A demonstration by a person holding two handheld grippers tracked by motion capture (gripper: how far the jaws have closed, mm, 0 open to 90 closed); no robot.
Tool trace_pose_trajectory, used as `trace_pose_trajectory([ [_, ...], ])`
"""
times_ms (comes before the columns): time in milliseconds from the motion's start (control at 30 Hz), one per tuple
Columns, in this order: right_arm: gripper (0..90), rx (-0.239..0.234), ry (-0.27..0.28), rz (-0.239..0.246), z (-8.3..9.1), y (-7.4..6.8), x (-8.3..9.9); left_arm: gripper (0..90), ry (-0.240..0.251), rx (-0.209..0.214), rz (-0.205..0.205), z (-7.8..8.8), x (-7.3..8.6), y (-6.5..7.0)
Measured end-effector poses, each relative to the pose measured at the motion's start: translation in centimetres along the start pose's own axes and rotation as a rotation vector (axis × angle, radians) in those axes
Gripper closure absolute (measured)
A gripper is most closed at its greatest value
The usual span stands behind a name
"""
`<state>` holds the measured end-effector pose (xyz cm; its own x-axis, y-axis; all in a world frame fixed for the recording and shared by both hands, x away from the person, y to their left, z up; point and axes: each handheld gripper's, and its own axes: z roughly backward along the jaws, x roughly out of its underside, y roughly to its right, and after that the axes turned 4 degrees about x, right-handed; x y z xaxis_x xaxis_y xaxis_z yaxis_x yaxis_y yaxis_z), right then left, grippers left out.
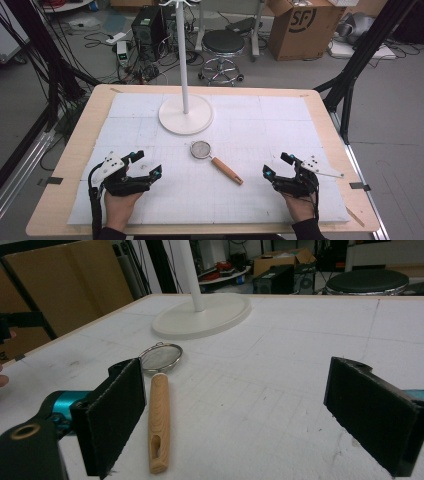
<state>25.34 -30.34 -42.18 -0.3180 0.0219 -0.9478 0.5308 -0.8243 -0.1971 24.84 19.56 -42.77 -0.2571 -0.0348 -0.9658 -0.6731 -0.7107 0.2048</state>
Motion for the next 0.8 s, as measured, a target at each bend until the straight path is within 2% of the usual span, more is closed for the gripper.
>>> trace_pose_trajectory([
  [800,8.9,-0.011,-0.007,-0.010,-0.08,-0.22,0.05,13.1,-0.007,-0.002,0.001,-0.18,0.22,0.05],
])
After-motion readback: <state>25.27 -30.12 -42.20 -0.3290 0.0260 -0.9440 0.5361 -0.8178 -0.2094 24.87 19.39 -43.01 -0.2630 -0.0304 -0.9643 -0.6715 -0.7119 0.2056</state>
